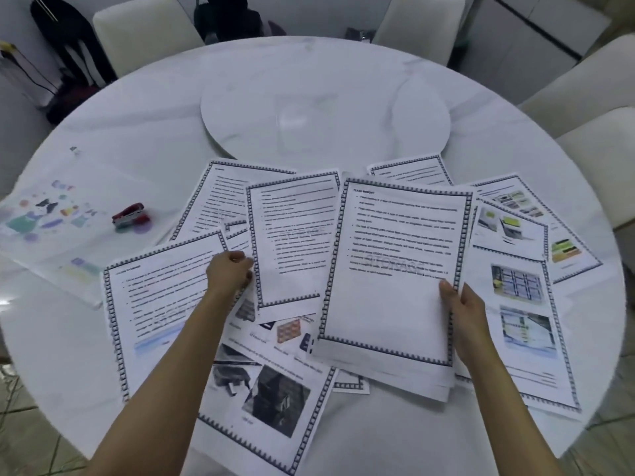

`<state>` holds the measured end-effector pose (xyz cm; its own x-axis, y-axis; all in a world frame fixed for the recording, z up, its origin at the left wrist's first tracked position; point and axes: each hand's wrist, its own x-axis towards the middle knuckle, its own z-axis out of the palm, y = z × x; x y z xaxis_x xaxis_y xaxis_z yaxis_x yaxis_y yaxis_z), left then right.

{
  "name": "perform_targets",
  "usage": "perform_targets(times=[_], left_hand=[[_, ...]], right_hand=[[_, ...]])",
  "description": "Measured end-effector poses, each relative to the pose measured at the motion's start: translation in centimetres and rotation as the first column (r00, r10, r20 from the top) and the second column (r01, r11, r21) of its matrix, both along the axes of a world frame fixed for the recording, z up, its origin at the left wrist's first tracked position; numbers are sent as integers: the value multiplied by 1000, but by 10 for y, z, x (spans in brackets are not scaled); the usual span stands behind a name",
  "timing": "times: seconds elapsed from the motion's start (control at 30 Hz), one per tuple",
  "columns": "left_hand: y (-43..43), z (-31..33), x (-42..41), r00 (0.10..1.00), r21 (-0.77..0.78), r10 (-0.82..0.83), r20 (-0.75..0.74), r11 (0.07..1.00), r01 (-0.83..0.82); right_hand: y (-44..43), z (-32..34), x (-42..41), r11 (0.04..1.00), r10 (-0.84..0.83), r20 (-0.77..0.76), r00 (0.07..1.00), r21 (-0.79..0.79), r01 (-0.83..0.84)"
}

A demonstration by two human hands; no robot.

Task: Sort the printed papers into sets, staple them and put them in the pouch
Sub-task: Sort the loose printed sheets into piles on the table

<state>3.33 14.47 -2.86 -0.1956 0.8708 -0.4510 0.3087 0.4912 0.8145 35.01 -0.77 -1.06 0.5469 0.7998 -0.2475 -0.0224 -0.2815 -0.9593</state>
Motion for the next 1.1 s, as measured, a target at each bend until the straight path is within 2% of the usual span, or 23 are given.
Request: perform_targets(times=[0.27, 0.5, 0.6, 0.77, 0.97, 1.1], left_hand=[[13, 3, 33, 998, -1, -5, -63, 1000, 5], [-7, 8, 57, 980, 237, 31, -195, 971, 17], [-20, 12, 51, 988, 307, 38, -147, 952, 9], [-49, 7, 23, 999, 244, -27, -33, 969, 34], [-87, -1, -15, 993, 142, -119, -8, 983, 119], [-105, -5, -27, 991, 87, -120, 53, 990, 115]], right_hand=[[5, -12, 16, 998, 45, -16, 999, -32, -45], [15, -8, 18, 996, 67, -16, 998, -59, -68], [22, -3, 11, 995, 66, -31, 997, -69, -68], [35, -1, -13, 990, 128, -52, 990, -60, -131], [36, -4, -56, 970, 198, -78, 977, -131, -207], [27, -12, -90, 942, 279, -23, 960, -189, -278]])
